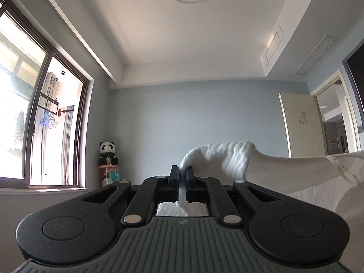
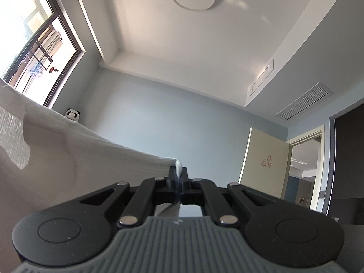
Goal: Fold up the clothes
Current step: 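Lift the shirt with both grippers and swing it over the bed, then lower the shirt flat onto the bed and open both grippers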
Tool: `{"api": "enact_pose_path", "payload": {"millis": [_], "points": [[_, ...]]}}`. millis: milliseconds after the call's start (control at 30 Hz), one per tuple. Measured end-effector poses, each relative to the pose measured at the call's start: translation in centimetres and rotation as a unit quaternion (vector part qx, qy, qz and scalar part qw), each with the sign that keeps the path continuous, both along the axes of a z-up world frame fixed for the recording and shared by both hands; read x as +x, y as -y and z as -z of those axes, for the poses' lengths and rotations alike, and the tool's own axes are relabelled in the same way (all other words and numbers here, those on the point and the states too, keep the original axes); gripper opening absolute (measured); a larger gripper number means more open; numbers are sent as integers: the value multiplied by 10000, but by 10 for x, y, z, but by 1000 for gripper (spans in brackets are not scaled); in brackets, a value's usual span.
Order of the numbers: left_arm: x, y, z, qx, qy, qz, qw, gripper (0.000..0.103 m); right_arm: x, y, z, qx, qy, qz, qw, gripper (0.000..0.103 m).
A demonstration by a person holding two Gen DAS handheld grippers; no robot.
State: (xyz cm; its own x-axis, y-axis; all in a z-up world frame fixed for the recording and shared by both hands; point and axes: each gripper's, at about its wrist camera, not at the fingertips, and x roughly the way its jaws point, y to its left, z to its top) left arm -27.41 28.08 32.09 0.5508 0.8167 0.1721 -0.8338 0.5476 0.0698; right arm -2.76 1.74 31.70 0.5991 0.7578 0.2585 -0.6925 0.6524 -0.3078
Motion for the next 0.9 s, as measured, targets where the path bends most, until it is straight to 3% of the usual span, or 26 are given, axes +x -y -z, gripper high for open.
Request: {"api": "enact_pose_path", "payload": {"millis": [167, 333, 533, 667, 767, 900], "points": [[58, -54, 53, -599, -690, -62, 9958, 6, 40, -43, 48, -553, -497, 46, 9972, 2], [118, -127, 122, -1262, -1388, -144, 9821, 6, 92, -98, 116, -1184, -1122, 96, 9866, 3], [193, -231, 230, -2058, -2235, -185, 9525, 6, 173, -186, 213, -2039, -1897, 263, 9601, 3], [245, -290, 310, -2076, -2971, -337, 9314, 6, 233, -251, 290, -2480, -2291, 446, 9402, 3], [266, -321, 372, -2418, -3289, -325, 9123, 6, 272, -298, 347, -2784, -2423, 610, 9274, 2], [290, -350, 430, -2521, -3557, -416, 8990, 6, 308, -347, 410, -3111, -2598, 737, 9112, 2]]}}
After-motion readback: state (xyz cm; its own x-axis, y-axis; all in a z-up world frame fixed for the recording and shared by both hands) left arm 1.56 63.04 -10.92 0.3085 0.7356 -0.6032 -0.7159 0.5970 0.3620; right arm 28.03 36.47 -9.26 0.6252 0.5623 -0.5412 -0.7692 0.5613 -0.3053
